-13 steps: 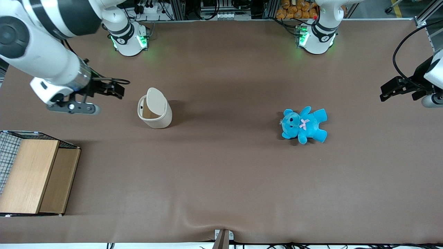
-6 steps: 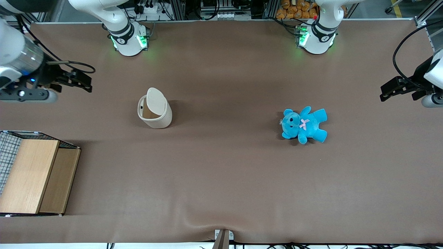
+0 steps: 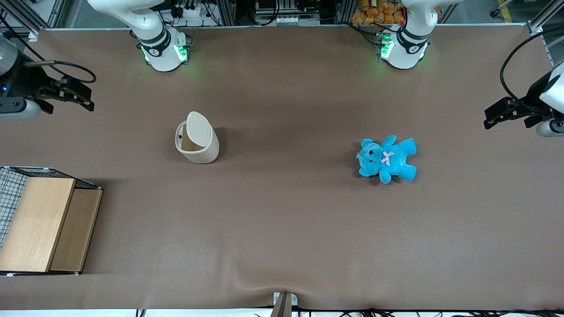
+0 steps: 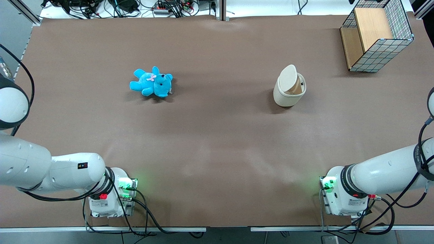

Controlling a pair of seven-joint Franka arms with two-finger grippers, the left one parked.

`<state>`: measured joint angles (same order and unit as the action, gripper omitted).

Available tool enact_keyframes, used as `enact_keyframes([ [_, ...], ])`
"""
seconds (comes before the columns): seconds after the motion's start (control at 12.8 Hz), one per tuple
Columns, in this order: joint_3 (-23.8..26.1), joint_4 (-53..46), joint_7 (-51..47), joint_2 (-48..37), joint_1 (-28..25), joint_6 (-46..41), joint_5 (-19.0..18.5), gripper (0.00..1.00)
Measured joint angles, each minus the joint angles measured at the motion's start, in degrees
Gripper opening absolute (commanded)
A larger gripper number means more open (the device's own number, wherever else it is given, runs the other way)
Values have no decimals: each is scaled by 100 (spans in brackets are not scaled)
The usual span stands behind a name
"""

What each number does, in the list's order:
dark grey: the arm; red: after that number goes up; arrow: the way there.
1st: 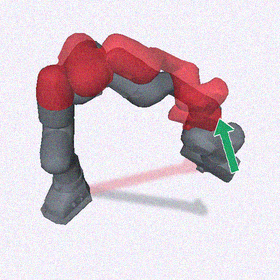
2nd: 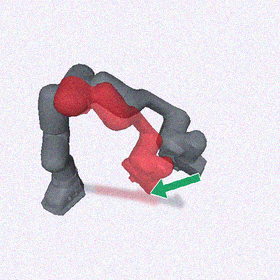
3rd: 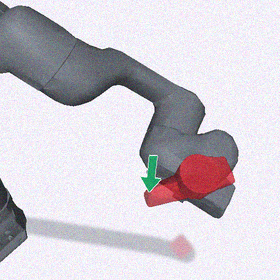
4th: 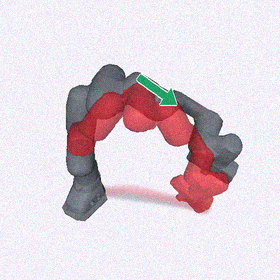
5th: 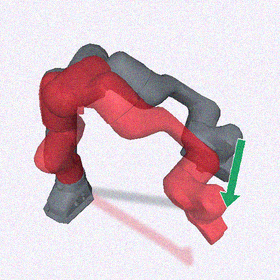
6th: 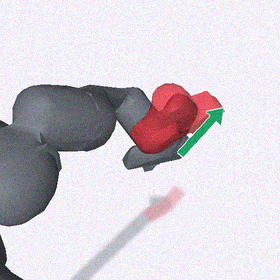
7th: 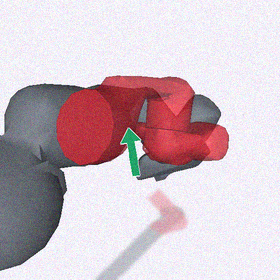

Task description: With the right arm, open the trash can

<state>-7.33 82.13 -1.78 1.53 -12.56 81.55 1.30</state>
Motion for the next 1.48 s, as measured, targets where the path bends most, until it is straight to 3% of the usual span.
enact_keyframes([
  [1.48, -1, 317, 135, -503, 321, -106, 3, 100],
])
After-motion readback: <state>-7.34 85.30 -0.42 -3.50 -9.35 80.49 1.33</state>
